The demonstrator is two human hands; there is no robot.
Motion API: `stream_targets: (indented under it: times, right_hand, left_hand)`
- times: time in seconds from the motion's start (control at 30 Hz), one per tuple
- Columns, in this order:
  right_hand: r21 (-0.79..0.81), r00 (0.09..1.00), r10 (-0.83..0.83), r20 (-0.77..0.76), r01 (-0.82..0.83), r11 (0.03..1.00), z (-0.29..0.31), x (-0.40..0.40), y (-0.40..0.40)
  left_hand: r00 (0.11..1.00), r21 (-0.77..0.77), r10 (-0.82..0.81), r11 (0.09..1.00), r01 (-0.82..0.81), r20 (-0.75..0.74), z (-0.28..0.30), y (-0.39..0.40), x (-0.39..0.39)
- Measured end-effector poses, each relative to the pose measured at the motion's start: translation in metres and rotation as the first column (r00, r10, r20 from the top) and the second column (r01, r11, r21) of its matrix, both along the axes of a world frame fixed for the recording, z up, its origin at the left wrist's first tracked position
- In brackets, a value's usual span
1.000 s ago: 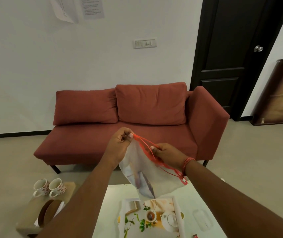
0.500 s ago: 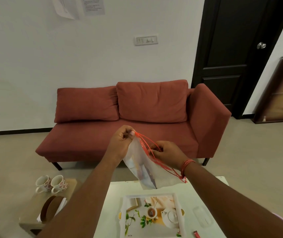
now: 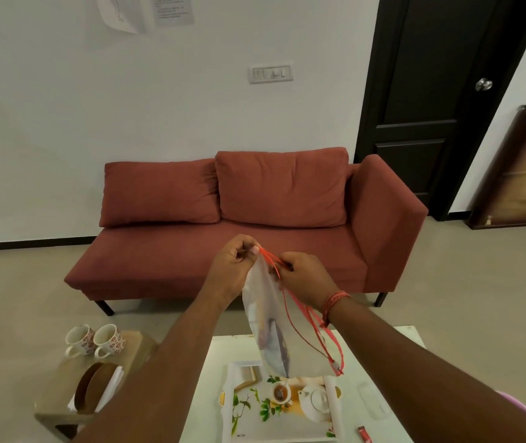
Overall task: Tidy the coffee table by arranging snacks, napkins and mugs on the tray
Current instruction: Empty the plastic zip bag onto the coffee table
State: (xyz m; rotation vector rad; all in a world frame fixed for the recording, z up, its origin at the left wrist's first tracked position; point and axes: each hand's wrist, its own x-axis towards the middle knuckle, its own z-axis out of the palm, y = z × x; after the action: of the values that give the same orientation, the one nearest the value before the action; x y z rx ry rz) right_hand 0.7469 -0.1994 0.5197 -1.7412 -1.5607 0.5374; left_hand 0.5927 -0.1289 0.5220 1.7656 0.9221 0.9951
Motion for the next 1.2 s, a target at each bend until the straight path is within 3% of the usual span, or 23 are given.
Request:
stream_targets:
  times: [0.13,0.27,0.3,0.43,0.53,0.8,1.03,1.2]
  right_hand:
    - [0.015,0.996,-0.085,-0.031,0.086,0.996,-0.003,-0.002,0.003]
    - [0.029,0.972,-0.196,-0.130,0.201,0.979,-0.006,-0.002,0.006]
    - [0.035,0.966,-0.210,-0.152,0.218,0.975,-0.005,-0.002,0.006]
    - [0.020,0.936,-0.215,-0.279,0.229,0.973,-0.001,-0.004,0.008]
    - [0.000,0.916,-0.210,-0.341,0.224,0.975,-0.006,-0.003,0.011]
    - [0.007,0.866,-0.213,-0.453,0.242,0.970,-0.005,0.001,0.006]
    - [0.058,0.916,-0.287,-0.279,0.314,0.947,-0.012,0.024,0.002]
    - [0.073,0.943,-0.265,-0.201,0.284,0.956,-0.022,0.033,-0.003]
  left_hand:
    - [0.998,-0.061,0.066,0.996,-0.066,0.004,-0.005,-0.003,0.004]
    - [0.908,-0.081,0.404,0.907,-0.414,-0.110,-0.018,-0.024,0.017]
    - [0.898,-0.082,0.418,0.899,-0.431,-0.138,-0.021,-0.032,0.020]
    - [0.985,-0.363,0.104,0.920,-0.149,-0.139,-0.023,-0.057,0.033]
    - [0.996,-0.458,0.036,0.886,-0.071,-0.083,-0.013,-0.065,0.035]
    - [0.949,-0.208,0.096,0.964,-0.163,-0.300,-0.019,-0.048,0.031]
    - [0.882,0.098,0.367,0.930,-0.355,-0.295,-0.031,-0.024,0.011]
    - [0.749,0.448,0.445,0.866,-0.220,-0.492,-0.042,-0.015,-0.014]
